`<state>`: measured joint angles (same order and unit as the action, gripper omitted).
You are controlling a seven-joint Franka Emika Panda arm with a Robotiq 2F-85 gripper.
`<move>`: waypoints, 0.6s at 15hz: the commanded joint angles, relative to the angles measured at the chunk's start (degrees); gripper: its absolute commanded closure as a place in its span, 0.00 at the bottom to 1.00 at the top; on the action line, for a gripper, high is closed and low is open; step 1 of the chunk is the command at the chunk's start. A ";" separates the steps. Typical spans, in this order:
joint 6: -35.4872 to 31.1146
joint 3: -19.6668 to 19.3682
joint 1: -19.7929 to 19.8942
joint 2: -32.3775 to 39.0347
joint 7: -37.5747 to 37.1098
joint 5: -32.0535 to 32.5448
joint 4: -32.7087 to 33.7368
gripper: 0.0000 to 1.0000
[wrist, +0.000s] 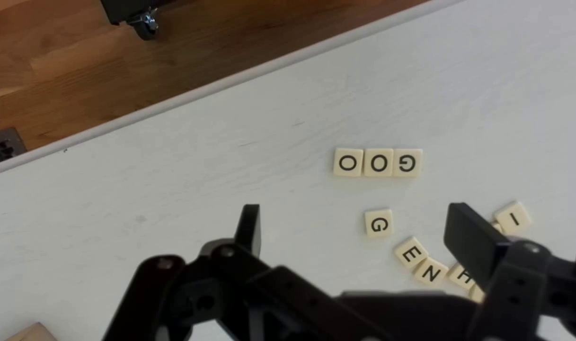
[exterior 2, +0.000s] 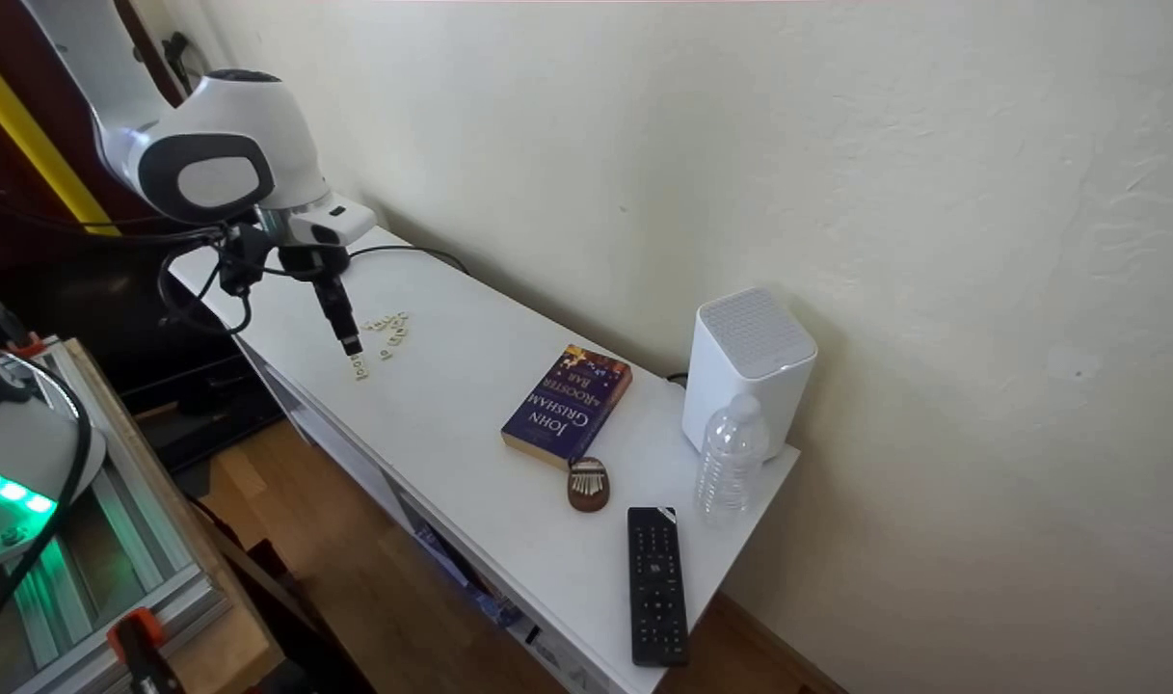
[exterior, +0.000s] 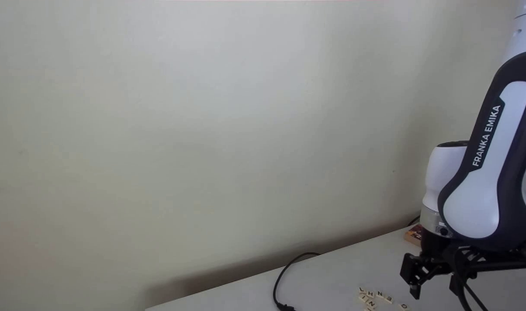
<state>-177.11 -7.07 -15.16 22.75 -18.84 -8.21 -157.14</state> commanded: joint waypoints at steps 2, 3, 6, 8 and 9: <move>3.02 -0.98 -1.66 -3.30 -1.85 -0.60 -0.93 0.00; 3.13 -1.19 -1.93 -3.74 -2.26 -0.51 -1.26 0.00; 1.78 -0.56 -0.80 -1.67 -1.86 0.04 0.22 0.00; 1.84 -0.60 -0.83 -2.15 -2.37 0.02 0.62 0.00; 1.84 -0.59 -0.83 -2.28 -2.45 0.03 0.67 0.00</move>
<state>-175.47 -7.58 -15.92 20.54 -21.29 -8.21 -156.55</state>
